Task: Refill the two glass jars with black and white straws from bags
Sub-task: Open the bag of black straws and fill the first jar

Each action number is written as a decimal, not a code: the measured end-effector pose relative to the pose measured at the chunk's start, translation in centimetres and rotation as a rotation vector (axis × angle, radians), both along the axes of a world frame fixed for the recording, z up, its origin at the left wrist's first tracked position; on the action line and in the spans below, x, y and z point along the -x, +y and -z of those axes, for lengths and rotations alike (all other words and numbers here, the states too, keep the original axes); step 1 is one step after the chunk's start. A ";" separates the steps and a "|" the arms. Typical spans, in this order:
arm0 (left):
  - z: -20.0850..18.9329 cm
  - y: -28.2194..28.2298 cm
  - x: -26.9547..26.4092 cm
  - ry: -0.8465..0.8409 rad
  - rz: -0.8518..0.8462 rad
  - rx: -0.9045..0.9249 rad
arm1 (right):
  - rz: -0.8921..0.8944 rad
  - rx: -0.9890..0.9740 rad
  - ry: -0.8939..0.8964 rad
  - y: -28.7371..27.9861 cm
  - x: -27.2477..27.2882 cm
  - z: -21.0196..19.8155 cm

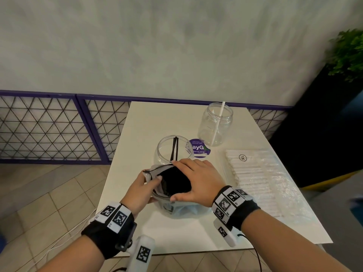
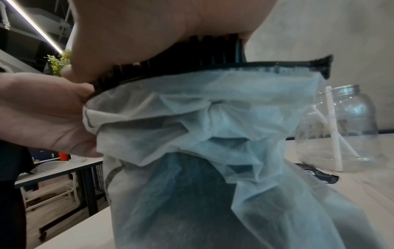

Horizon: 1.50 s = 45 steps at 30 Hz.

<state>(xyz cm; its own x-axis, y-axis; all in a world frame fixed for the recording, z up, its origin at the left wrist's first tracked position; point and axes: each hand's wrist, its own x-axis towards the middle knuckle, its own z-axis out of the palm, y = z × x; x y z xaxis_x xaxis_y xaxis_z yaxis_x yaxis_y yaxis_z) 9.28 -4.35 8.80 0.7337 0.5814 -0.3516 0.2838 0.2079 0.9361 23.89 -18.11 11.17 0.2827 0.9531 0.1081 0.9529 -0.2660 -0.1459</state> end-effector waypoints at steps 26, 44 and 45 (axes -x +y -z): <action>0.8 2.1 0.7 -0.171 0.007 -0.402 | -0.016 -0.140 -0.059 -1.1 -0.4 0.7; 5.8 1.0 -1.1 0.085 0.393 -0.394 | -0.038 -0.163 -0.002 -0.9 -0.8 0.7; 5.9 0.9 -0.9 0.061 0.344 -0.374 | -0.041 -0.179 0.019 -0.9 -0.7 0.7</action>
<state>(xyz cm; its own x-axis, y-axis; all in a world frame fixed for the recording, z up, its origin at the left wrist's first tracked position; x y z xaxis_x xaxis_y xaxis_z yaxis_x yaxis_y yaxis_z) 10.16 -3.48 2.87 0.8893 0.4044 -0.2135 0.3331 -0.2530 0.9083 24.56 -19.01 10.44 0.2473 0.9299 0.2723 0.9591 -0.1950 -0.2051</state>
